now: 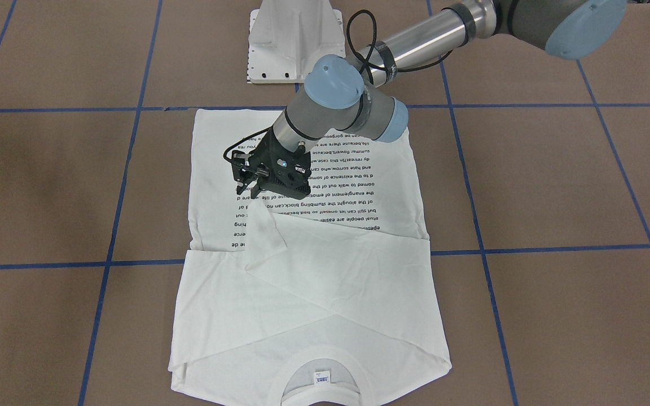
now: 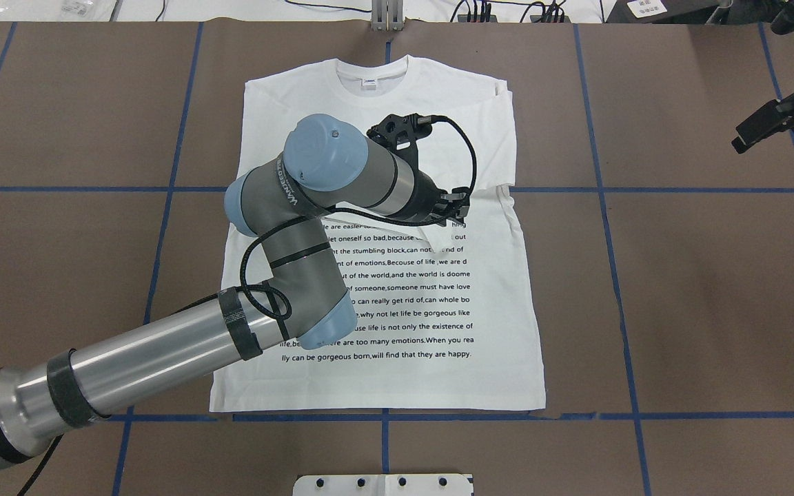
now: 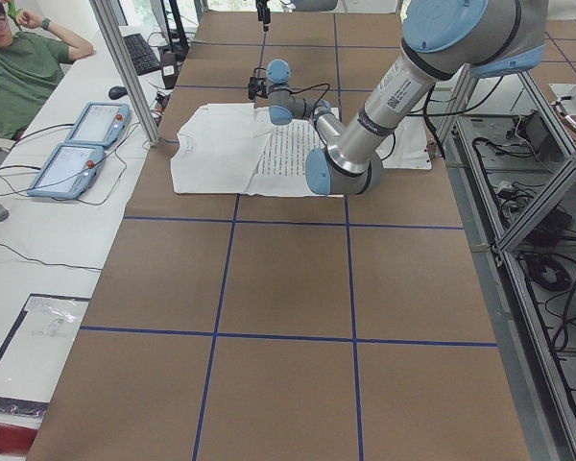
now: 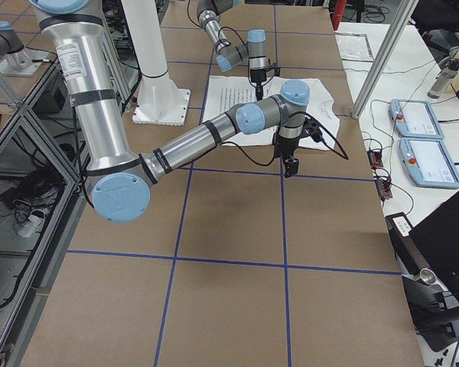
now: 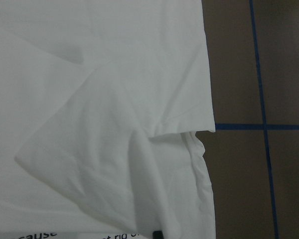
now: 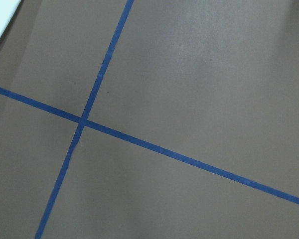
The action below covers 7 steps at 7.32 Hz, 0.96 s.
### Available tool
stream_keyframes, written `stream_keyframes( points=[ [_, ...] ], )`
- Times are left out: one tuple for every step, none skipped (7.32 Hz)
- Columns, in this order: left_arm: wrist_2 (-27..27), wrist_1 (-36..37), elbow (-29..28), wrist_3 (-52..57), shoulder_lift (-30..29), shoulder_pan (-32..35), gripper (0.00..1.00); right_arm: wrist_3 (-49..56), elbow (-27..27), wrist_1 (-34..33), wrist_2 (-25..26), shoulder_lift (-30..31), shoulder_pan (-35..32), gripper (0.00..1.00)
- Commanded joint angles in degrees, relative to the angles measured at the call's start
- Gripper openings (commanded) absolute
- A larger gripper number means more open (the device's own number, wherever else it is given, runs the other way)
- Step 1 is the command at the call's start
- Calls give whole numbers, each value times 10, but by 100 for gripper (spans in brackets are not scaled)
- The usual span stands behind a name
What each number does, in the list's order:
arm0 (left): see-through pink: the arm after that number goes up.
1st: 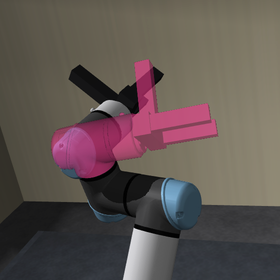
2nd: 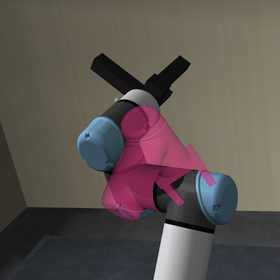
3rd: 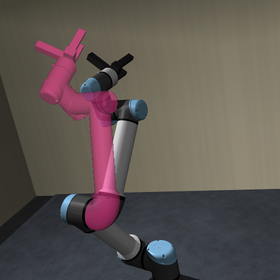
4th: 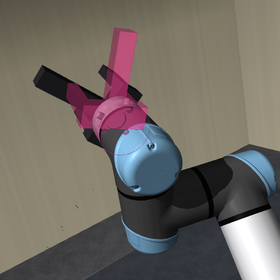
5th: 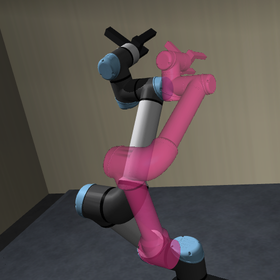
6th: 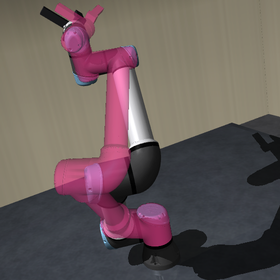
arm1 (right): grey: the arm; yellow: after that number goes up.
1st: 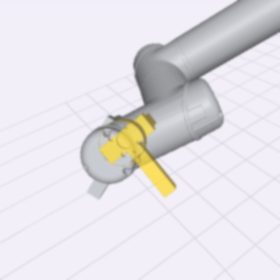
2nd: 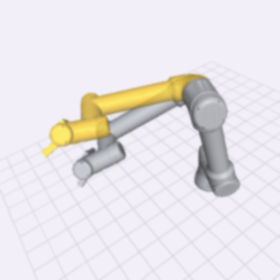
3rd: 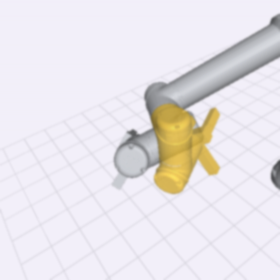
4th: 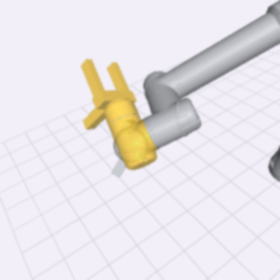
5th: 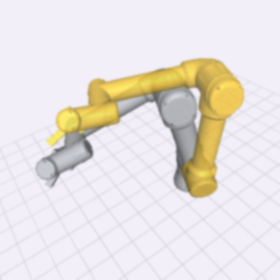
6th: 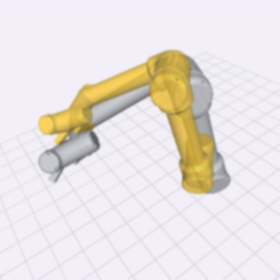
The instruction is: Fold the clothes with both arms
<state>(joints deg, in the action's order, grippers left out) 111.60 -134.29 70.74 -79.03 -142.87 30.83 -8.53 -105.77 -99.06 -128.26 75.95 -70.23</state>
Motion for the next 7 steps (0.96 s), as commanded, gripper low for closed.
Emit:
stream_keyframes(
  points=[
    [19,56,46,42,34,4,100,-48,2,-1,-1,-25,6,100],
    [20,149,110,97,62,21,100,-96,3,-1,0,-49,31,100],
    [33,253,180,159,89,45,100,-163,2,-2,4,-76,64,100],
    [38,328,251,228,128,80,100,-223,2,-2,13,-97,103,100],
    [61,361,295,293,164,118,100,-278,6,-2,46,-129,145,100],
    [94,365,310,355,197,163,100,-350,31,-14,88,-180,195,100],
    [121,366,316,434,222,206,100,-395,75,-14,144,-229,240,100]
  ],
)
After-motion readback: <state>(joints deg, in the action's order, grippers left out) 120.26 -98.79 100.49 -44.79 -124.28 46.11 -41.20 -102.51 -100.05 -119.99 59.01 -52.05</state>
